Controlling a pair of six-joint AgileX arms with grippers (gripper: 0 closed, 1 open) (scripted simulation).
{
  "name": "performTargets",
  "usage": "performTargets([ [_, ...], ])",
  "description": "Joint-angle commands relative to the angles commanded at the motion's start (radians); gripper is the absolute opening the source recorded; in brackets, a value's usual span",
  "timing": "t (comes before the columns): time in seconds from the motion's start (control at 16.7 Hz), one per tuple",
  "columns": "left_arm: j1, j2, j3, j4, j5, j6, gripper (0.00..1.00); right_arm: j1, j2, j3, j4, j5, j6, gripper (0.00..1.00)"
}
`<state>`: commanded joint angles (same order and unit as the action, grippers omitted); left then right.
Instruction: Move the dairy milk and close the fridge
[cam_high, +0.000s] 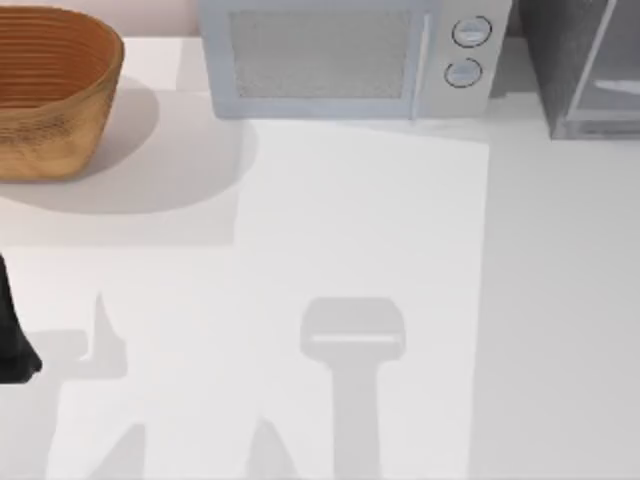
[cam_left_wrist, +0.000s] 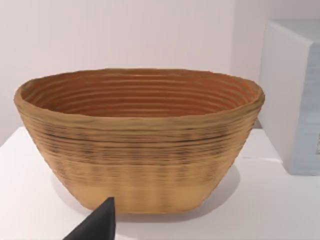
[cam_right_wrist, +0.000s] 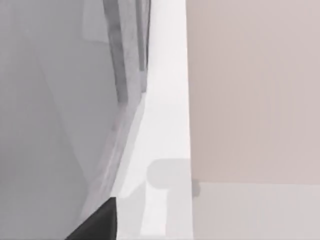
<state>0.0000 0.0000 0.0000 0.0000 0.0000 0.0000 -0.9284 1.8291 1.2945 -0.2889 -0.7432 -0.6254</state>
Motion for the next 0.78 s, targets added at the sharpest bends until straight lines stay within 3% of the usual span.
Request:
performTargets([
  [0.36, 0.0, 0.0, 0.0, 0.0, 0.0, 0.0, 1.0, 0.002, -0.011, -0.001, 0.009, 0.01, 0.006, 1.0],
  [0.78, 0.0, 0.0, 0.0, 0.0, 0.0, 0.0, 1.0, 0.278, -0.063, -0.094, 0.103, 0.243, 0.189, 1.0],
])
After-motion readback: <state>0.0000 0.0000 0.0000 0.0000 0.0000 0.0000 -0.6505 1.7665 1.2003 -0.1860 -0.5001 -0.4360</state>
